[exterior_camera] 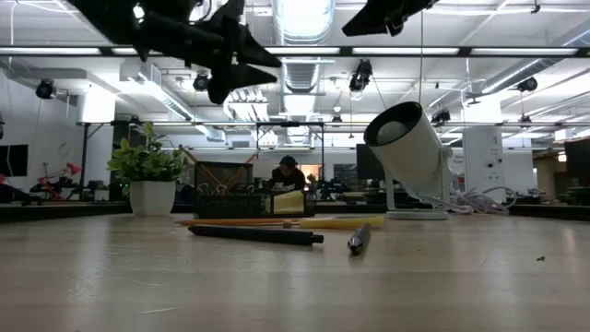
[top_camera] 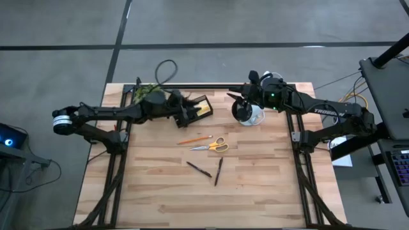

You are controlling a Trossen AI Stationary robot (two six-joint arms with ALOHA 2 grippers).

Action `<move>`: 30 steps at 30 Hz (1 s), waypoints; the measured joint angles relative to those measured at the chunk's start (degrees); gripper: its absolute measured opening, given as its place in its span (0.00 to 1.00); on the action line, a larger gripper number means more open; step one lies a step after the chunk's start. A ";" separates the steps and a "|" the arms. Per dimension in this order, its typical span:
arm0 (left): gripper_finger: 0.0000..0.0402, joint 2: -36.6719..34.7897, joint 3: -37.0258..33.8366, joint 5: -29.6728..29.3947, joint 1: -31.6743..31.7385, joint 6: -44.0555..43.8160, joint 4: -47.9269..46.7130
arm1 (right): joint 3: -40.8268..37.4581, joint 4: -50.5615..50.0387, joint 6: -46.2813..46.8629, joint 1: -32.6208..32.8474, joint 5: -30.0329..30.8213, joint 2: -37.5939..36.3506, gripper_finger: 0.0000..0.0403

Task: Pick and place office supplies into organizer
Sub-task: Put the yellow pencil into the black desk organizer

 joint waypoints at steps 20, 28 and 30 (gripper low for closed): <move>0.37 12.78 15.44 2.76 -8.05 8.86 -34.48 | 0.02 -2.38 1.64 -0.23 1.30 -4.44 0.16; 0.37 19.98 18.39 4.59 -9.05 8.86 -36.02 | 0.02 -4.94 2.17 -0.26 1.28 -4.48 0.16; 0.37 20.88 18.51 4.60 -9.05 8.88 -38.49 | 0.02 -5.51 3.09 -0.26 1.27 -4.52 0.16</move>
